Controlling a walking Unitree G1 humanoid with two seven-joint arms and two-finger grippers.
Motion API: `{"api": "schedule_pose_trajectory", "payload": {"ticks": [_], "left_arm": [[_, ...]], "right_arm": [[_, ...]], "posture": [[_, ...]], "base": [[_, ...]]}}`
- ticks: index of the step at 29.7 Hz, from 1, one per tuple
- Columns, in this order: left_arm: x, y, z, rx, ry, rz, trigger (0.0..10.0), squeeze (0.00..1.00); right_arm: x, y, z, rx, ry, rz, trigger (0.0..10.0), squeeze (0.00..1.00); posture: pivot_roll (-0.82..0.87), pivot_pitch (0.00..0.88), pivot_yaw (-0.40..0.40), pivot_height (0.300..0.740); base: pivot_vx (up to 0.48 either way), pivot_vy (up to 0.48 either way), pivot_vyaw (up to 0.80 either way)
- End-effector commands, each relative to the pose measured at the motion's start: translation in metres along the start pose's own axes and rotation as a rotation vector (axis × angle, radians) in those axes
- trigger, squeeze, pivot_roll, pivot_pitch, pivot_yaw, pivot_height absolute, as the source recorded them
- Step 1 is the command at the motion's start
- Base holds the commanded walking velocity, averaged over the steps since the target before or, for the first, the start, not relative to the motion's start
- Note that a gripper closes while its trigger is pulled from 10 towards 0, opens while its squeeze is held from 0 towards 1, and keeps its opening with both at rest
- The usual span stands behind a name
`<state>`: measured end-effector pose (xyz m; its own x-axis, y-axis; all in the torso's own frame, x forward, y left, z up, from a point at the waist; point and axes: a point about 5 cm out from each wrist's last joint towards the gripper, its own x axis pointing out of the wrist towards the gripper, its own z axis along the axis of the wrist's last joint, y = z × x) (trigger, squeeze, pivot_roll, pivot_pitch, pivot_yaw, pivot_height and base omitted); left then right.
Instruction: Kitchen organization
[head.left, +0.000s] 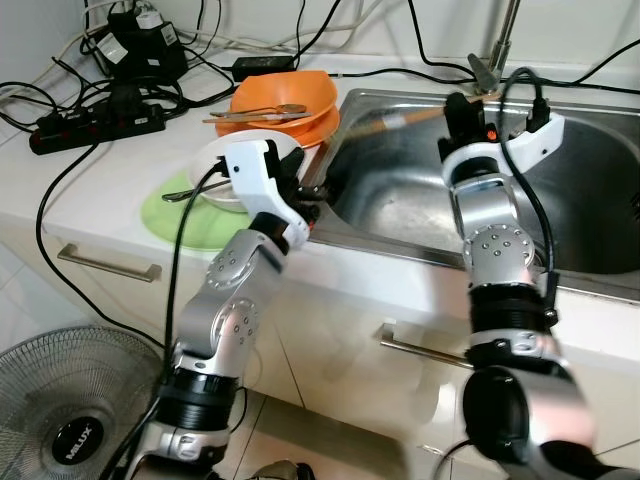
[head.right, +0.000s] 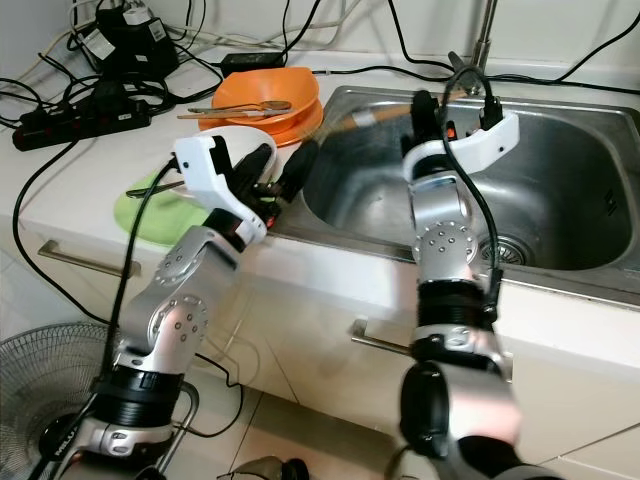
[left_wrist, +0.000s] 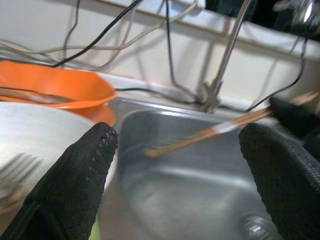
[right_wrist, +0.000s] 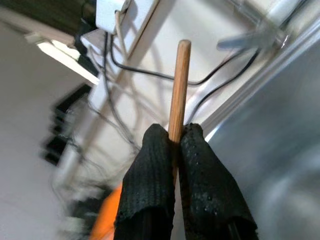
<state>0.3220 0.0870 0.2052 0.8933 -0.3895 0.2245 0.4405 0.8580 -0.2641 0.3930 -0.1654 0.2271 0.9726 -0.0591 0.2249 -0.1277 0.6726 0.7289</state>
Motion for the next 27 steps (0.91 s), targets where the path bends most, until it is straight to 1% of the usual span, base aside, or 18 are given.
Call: {"api": "schedule_pose_trajectory", "payload": {"ticks": [1,2,3,7,10,13,14,15,16,17,18,20,21,23,24,25,26,27], "left_arm": [[-0.001,-0.002,-0.001,0.034,-0.003,-0.009,10.0,1.00],[-0.002,-0.003,-0.002,0.034,0.002,-0.013,10.0,1.00],[-0.002,-0.004,-0.003,0.032,0.005,-0.017,10.0,1.00],[-0.001,-0.008,-0.003,0.043,0.001,-0.030,10.0,1.00],[-0.002,-0.008,-0.003,0.053,0.005,-0.031,10.0,1.00],[-0.004,-0.009,-0.007,0.104,0.046,-0.063,10.0,1.00],[-0.004,-0.010,-0.008,0.118,0.067,-0.080,10.0,1.00],[-0.005,-0.011,-0.010,0.117,0.095,-0.112,10.0,1.00],[-0.005,-0.011,-0.010,0.117,0.095,-0.112,10.0,1.00],[-0.006,-0.010,-0.013,0.121,0.151,-0.143,10.0,1.00],[-0.007,-0.010,-0.015,0.134,0.175,-0.158,10.0,1.00],[-0.009,-0.010,-0.016,0.147,0.201,-0.178,10.0,1.00],[-0.009,-0.010,-0.017,0.148,0.208,-0.183,10.0,1.00],[-0.009,-0.007,-0.015,0.145,0.212,-0.172,10.0,1.00],[-0.009,-0.007,-0.015,0.145,0.212,-0.172,10.0,1.00],[-0.009,-0.003,-0.016,0.167,0.241,-0.165,10.0,1.00],[-0.009,-0.003,-0.016,0.167,0.241,-0.165,10.0,1.00],[-0.010,-0.002,-0.018,0.168,0.276,-0.180,10.0,1.00]], "right_arm": [[0.003,0.011,-0.005,-0.115,0.010,0.048,0.0,0.00],[0.003,0.010,-0.003,-0.166,-0.006,0.053,0.0,0.00],[0.004,0.008,-0.001,-0.196,-0.016,0.050,0.0,0.00],[0.007,0.005,0.002,-0.229,-0.038,0.041,0.0,0.00],[0.006,0.004,-0.002,-0.276,-0.030,0.046,0.0,0.00],[0.005,0.001,-0.009,-0.361,-0.013,0.049,0.0,0.00],[0.004,0.000,-0.011,-0.402,-0.002,0.053,0.0,0.00],[0.003,-0.001,-0.015,-0.492,0.021,0.074,0.0,0.00],[0.003,-0.001,-0.015,-0.492,0.021,0.074,0.0,0.00],[0.003,-0.002,-0.020,-0.592,0.060,0.111,0.0,0.00],[0.003,-0.003,-0.022,-0.655,0.078,0.130,0.0,0.00],[0.002,-0.003,-0.025,-0.745,0.100,0.158,0.0,0.00],[0.002,-0.003,-0.026,-0.774,0.106,0.168,0.0,0.00],[0.003,-0.002,-0.029,-0.856,0.126,0.214,0.0,0.00],[0.003,-0.002,-0.029,-0.856,0.126,0.214,0.0,0.00],[0.003,-0.002,-0.033,-0.944,0.173,0.264,0.0,0.00],[0.003,-0.002,-0.033,-0.944,0.173,0.264,0.0,0.00],[0.004,-0.002,-0.035,-1.001,0.206,0.305,0.0,0.00]], "posture": [[-0.04,0.057,0.120,0.740],[-0.04,0.057,0.119,0.740],[-0.04,0.058,0.119,0.740],[-0.04,0.059,0.116,0.740],[-0.03,0.060,0.117,0.740],[-0.03,0.062,0.118,0.740],[-0.03,0.063,0.118,0.740],[-0.02,0.065,0.119,0.740],[-0.02,0.065,0.119,0.740],[-0.02,0.067,0.121,0.740],[-0.02,0.067,0.123,0.740],[-0.02,0.071,0.126,0.740],[-0.02,0.071,0.126,0.740],[-0.01,0.073,0.126,0.740],[-0.01,0.073,0.126,0.740],[0.00,0.076,0.127,0.740],[0.00,0.076,0.127,0.740],[0.01,0.078,0.125,0.740]], "base": [[0.000,0.000,0.00],[0.000,0.000,0.00],[0.000,0.000,0.00],[0.000,0.000,0.00],[0.000,0.000,0.00],[0.000,0.000,0.00],[0.000,0.000,0.00],[0.000,0.000,0.00],[0.000,0.000,0.00],[0.000,0.000,0.00],[0.000,0.000,0.00],[0.000,0.000,0.00],[0.000,0.000,0.00],[0.000,0.000,0.00],[0.000,0.000,0.00],[0.000,0.000,0.00],[0.000,0.000,0.00],[0.000,0.000,0.00]]}}
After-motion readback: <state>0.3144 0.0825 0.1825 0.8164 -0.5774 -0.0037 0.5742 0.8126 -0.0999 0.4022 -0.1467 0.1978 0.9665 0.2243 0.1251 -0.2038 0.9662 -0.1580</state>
